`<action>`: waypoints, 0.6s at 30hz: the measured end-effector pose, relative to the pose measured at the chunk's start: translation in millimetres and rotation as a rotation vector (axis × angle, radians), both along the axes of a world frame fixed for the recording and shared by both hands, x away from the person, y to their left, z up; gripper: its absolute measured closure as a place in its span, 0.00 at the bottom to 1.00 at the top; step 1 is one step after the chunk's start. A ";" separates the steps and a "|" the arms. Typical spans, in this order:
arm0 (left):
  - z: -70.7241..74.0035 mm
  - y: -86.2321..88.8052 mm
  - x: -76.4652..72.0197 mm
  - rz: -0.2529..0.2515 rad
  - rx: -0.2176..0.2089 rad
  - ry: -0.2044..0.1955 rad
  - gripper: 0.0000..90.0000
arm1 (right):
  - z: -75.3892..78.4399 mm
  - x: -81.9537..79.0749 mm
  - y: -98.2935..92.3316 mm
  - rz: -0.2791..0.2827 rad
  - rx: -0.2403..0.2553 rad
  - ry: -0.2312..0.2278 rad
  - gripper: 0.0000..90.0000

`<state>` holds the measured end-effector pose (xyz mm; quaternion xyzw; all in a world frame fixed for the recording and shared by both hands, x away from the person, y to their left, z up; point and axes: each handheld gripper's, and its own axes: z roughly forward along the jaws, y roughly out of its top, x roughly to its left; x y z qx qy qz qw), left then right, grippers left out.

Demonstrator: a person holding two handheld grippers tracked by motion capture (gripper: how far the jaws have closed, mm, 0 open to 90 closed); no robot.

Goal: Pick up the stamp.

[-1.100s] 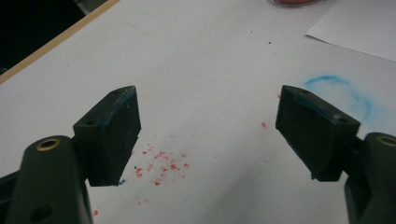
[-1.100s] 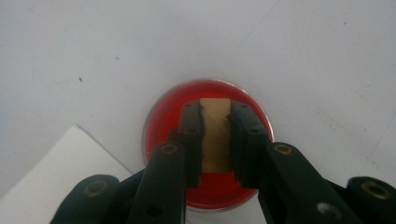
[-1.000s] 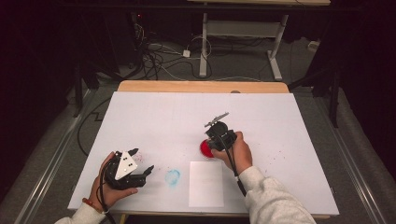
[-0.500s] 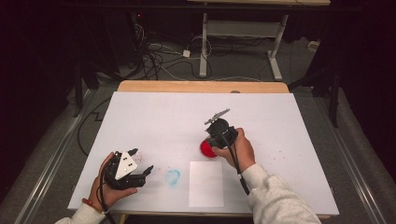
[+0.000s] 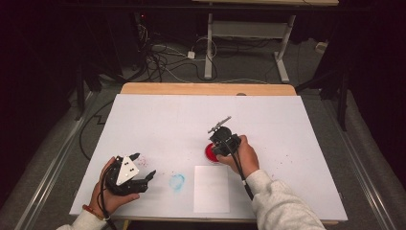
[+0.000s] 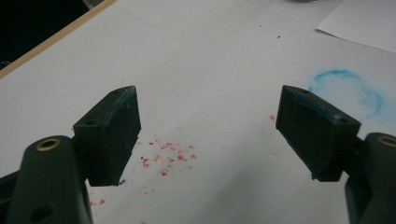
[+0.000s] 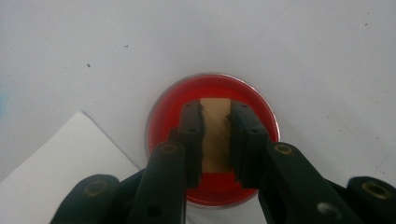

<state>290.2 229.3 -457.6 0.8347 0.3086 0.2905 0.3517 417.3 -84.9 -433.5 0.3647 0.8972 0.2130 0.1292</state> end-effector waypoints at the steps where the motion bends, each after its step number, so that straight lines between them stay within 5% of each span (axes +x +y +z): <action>1: -0.1 -0.1 0.0 0.000 0.001 0.000 0.24 | -0.8 -0.6 0.4 0.005 -0.002 -0.007 0.85; 18: 0.1 1.8 -0.3 0.000 -0.003 0.001 0.24 | -5.2 -0.9 -5.3 0.014 0.040 -0.014 0.85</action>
